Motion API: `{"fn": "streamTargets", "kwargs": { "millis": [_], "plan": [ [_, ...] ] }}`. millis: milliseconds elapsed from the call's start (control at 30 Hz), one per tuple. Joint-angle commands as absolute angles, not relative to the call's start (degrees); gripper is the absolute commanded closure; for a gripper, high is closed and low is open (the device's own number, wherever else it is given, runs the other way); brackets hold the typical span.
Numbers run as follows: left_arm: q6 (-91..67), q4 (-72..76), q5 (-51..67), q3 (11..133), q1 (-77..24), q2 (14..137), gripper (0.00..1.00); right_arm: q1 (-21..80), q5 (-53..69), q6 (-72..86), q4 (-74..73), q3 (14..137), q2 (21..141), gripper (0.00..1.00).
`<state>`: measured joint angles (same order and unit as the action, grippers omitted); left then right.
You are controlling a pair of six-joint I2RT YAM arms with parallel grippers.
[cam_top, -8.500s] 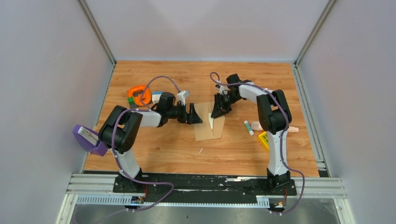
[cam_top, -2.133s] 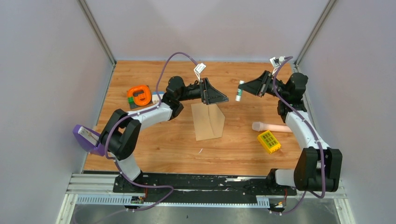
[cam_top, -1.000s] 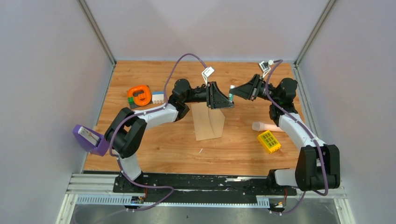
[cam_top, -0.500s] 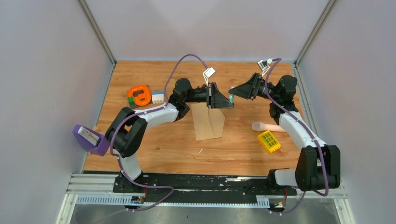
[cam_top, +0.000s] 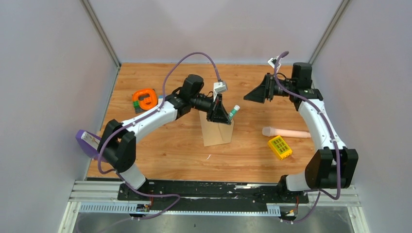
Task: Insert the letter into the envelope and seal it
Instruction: Open the solid glue cap from the solid glue.
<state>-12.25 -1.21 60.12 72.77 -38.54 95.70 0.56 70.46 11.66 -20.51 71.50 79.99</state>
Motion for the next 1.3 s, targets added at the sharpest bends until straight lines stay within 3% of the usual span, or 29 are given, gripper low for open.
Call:
{"fn": "streamTargets", "kwargs": {
  "millis": [0, 367, 867, 1267],
  "plan": [
    [12.70, -23.13, 53.50, 73.27, -38.40, 89.53, 1.00, 3.83, 65.12, -8.13, -39.68, 72.58, 80.83, 0.27],
    [26.98, -31.43, 32.08, 74.49, -41.75, 86.72, 1.00, 6.87, 72.64, -0.31, -40.07, 71.95, 88.38, 0.35],
    [28.18, -32.76, 27.10, 75.14, -45.18, 87.92, 1.00, 18.44, 66.15, 5.27, -37.54, 72.42, 93.53, 0.37],
    [27.92, -33.31, 27.15, 76.00, -45.87, 88.55, 1.00, 19.15, 62.62, 5.74, -37.09, 73.45, 95.19, 0.64]
  ]
}}
